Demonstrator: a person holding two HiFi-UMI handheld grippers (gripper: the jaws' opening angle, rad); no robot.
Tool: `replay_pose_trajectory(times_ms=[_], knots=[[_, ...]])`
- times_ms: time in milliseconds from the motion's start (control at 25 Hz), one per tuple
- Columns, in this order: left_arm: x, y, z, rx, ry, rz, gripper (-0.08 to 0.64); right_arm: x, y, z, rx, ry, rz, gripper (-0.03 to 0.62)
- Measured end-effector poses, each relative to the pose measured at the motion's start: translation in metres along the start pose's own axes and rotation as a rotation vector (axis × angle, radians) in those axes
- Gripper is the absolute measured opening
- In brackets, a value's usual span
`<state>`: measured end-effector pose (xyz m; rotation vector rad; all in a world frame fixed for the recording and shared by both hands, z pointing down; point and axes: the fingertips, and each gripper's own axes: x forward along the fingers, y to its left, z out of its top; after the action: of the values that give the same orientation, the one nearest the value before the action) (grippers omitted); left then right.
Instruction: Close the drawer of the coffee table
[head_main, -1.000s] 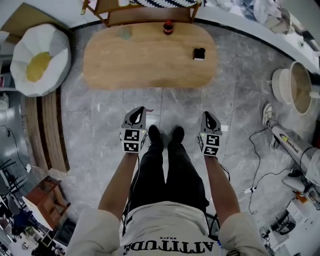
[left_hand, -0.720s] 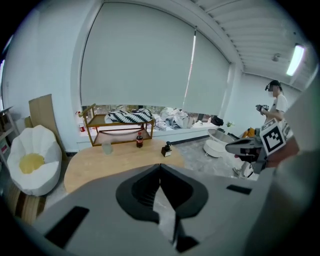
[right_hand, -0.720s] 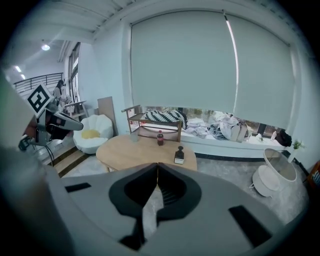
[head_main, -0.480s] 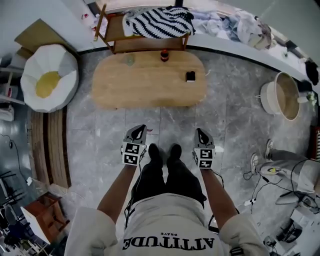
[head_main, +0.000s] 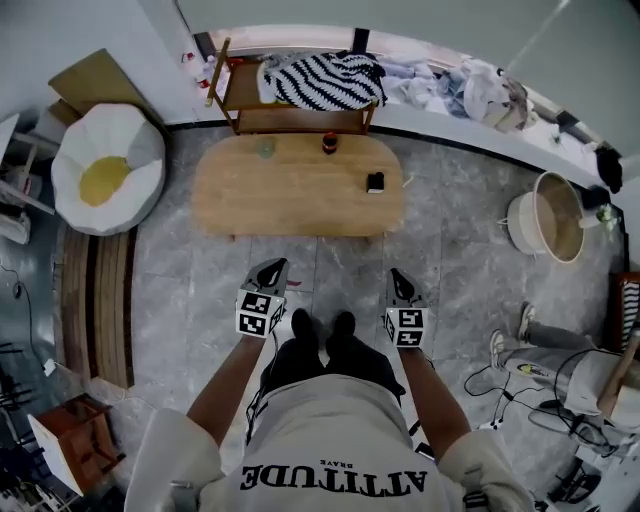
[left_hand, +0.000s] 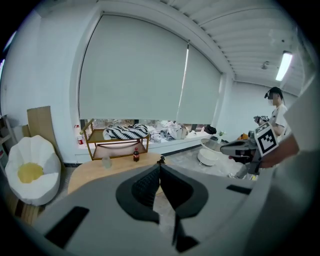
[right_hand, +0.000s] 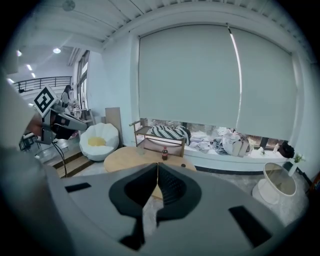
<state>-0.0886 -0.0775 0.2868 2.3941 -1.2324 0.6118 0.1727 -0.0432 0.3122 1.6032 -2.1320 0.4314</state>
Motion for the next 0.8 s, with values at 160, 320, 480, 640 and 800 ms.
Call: replay_pose_trajectory(times_ms=[160, 320, 480, 640, 800], knots=[[-0.015, 0.001, 0.021, 0.016, -0.039, 0.008, 0.021, -0.011, 0.0, 0.023, -0.03, -0.042, 0.011, 0.02], [-0.031, 0.007, 0.04, 0.025, -0.08, 0.026, 0.021, -0.023, -0.003, 0.048, -0.037, -0.085, 0.006, 0.02], [-0.049, 0.007, 0.06, 0.023, -0.126, 0.029, 0.021, -0.035, -0.004, 0.069, -0.036, -0.119, 0.021, 0.02], [-0.065, 0.006, 0.077, 0.039, -0.165, 0.039, 0.021, -0.049, -0.005, 0.087, -0.038, -0.155, 0.029, 0.02], [-0.078, 0.003, 0.092, 0.076, -0.202, 0.053, 0.021, -0.067, -0.016, 0.104, -0.012, -0.205, 0.003, 0.02]])
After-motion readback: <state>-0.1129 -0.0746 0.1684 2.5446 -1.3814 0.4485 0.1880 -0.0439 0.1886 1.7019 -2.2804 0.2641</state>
